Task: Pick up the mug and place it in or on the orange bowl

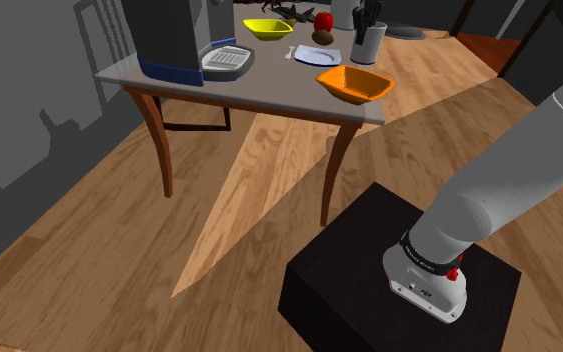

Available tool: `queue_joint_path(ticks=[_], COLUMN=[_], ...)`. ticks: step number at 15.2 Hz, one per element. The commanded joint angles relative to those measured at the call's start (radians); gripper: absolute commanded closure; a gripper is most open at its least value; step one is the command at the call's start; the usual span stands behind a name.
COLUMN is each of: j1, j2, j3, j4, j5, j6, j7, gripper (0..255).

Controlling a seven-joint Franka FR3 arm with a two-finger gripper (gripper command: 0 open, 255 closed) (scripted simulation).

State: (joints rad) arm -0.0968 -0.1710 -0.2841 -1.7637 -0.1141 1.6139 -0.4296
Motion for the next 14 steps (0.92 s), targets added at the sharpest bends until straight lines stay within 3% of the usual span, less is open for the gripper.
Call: queue_joint_path(ticks=[1,10,14], j1=[-0.001,-0.003,-0.003], j2=[-0.007,-0.021,-0.022], j3=[-0.001,-0.003,-0.003], j4=[-0.031,-0.168,-0.177], j5=[-0.002,-0.008,-0.009], j6=[0.026,0.147,0.156], j7=[0.002,0.013,0.013], gripper=[255,255,255])
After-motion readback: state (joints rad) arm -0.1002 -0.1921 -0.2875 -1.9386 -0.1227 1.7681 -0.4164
